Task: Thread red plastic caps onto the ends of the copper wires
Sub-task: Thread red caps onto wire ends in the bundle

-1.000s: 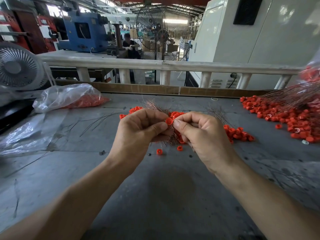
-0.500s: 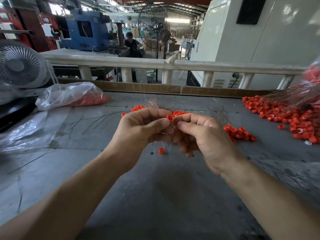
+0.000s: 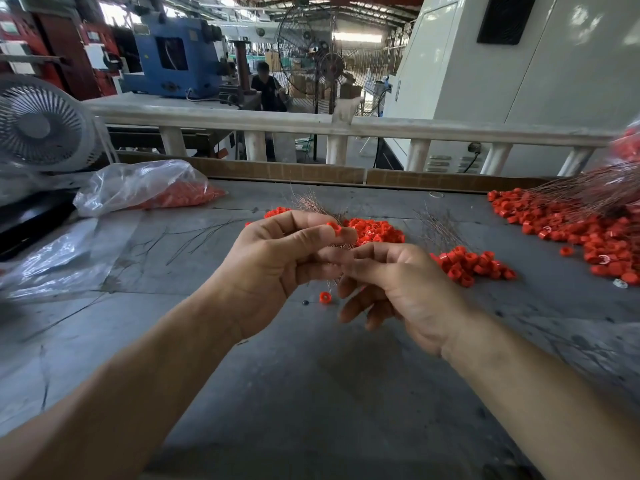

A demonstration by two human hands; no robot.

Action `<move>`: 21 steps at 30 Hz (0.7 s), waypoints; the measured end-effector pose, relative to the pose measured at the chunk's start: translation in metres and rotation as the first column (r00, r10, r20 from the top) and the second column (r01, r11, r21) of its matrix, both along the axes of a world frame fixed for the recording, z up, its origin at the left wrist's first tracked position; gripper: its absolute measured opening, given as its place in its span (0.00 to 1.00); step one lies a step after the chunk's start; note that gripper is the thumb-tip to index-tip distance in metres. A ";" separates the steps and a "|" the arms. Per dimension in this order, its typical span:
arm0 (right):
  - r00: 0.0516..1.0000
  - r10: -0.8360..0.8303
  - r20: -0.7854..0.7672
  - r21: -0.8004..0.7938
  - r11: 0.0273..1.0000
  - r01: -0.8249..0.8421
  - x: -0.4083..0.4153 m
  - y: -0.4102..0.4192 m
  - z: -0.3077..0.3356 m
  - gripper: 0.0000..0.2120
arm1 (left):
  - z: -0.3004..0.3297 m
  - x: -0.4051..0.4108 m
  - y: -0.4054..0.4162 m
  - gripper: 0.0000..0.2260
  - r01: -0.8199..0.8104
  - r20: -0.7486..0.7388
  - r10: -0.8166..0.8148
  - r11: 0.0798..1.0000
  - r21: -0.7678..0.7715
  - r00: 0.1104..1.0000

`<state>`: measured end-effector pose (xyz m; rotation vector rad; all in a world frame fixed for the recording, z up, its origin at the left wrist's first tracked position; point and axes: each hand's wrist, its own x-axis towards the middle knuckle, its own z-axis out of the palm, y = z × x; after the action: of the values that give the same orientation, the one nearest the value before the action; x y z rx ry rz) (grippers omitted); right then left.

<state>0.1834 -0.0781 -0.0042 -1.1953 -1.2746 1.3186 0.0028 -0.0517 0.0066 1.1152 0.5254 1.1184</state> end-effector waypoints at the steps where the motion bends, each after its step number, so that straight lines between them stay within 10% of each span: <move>1: 0.998 -0.020 0.058 0.032 0.999 0.018 0.000 0.001 -0.002 0.06 | 0.000 0.000 0.000 0.11 0.009 0.004 -0.009 1.000 -0.008 1.000; 9: 0.674 -0.265 0.690 0.387 0.921 -0.033 -0.017 0.007 -0.020 0.05 | 0.000 -0.004 0.003 0.10 0.008 -0.016 -0.008 1.000 -0.021 1.000; 21: 0.497 -0.274 0.823 0.382 0.916 -0.128 -0.025 0.002 -0.018 0.04 | 0.004 -0.012 0.004 0.08 0.103 -0.063 -0.099 0.992 0.076 0.993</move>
<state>0.1589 -0.0764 -0.0220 -1.6523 -2.0466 0.2293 -0.0092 -0.0479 0.0103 1.2336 0.4691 1.0278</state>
